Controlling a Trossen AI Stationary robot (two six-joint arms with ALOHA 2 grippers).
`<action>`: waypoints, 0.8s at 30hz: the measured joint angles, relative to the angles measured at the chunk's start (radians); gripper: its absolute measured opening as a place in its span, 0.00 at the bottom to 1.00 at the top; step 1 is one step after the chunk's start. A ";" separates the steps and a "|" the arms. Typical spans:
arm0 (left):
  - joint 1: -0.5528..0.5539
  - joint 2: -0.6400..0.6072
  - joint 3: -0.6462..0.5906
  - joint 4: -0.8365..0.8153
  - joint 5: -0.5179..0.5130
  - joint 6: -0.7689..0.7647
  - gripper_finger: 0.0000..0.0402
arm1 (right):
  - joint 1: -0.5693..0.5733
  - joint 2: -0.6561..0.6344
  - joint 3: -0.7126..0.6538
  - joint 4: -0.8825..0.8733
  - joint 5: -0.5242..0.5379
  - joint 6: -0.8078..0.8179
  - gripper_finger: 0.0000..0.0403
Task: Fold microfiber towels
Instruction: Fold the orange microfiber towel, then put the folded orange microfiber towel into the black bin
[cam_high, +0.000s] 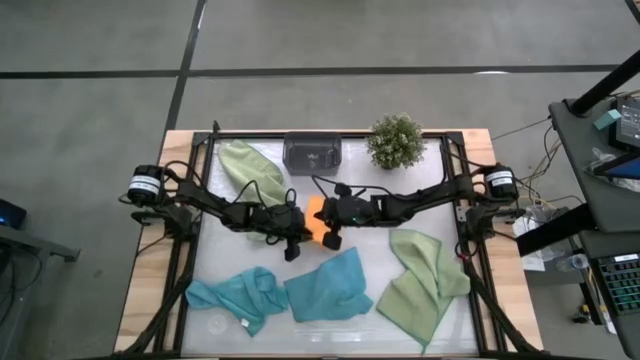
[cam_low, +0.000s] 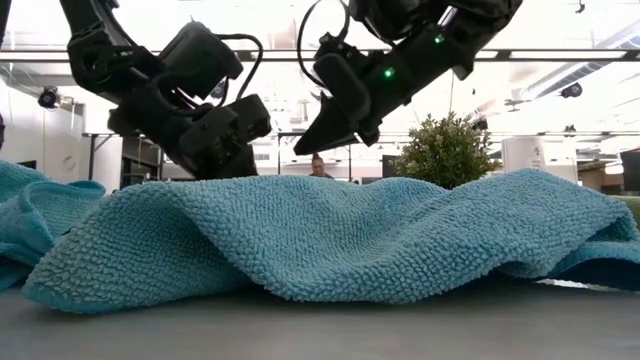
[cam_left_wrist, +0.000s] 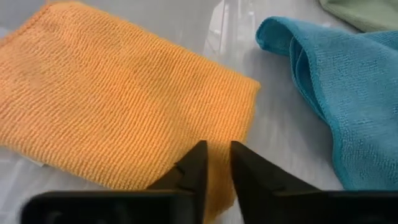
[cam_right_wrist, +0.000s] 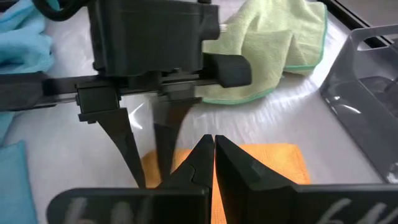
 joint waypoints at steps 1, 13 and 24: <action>0.000 0.000 0.003 0.000 0.000 0.000 0.21 | 0.005 0.000 0.000 0.000 0.000 0.000 0.02; 0.002 -0.098 0.019 -0.053 -0.005 0.057 0.37 | 0.004 0.001 0.003 0.079 0.002 -0.013 0.02; 0.002 -0.220 0.000 -0.295 -0.086 0.108 0.37 | 0.002 -0.009 0.053 -0.095 -0.071 0.209 0.14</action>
